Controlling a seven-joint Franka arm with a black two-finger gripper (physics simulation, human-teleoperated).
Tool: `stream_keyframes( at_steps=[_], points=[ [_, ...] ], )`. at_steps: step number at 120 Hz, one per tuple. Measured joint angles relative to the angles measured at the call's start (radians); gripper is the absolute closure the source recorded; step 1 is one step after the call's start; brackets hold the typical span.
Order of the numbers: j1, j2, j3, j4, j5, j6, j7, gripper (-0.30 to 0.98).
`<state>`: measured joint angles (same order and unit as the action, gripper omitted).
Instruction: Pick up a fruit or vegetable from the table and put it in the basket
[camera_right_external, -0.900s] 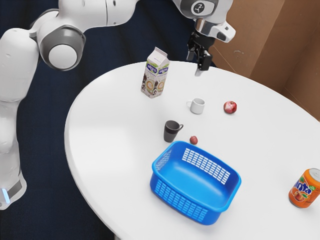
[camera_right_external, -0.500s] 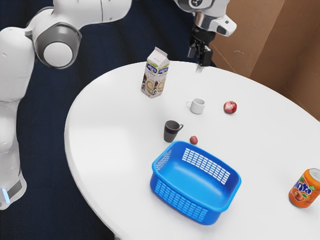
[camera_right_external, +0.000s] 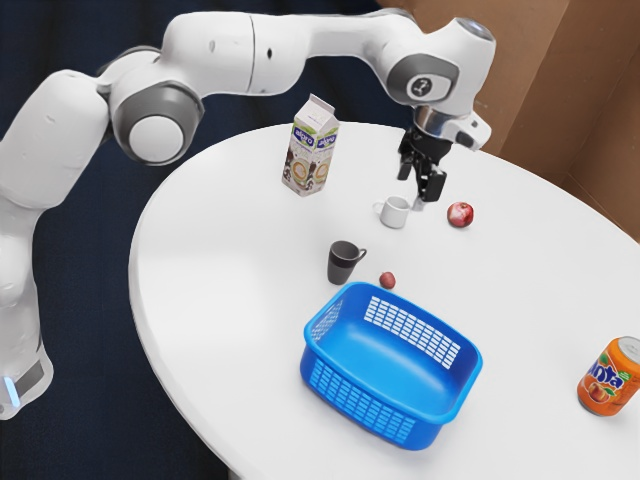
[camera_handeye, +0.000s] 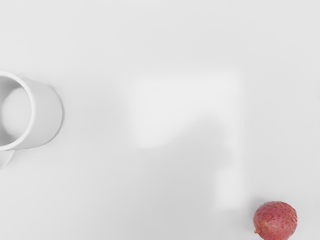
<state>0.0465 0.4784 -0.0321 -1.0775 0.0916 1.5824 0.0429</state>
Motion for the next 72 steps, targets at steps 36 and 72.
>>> stream_keyframes(
  at_steps=[36,72],
  points=[
    [-0.002,0.070,-0.060,0.049,-0.003,0.037,0.010,0.00],
    [-0.002,0.084,-0.078,0.022,-0.003,-0.012,0.038,0.00]
  ],
)
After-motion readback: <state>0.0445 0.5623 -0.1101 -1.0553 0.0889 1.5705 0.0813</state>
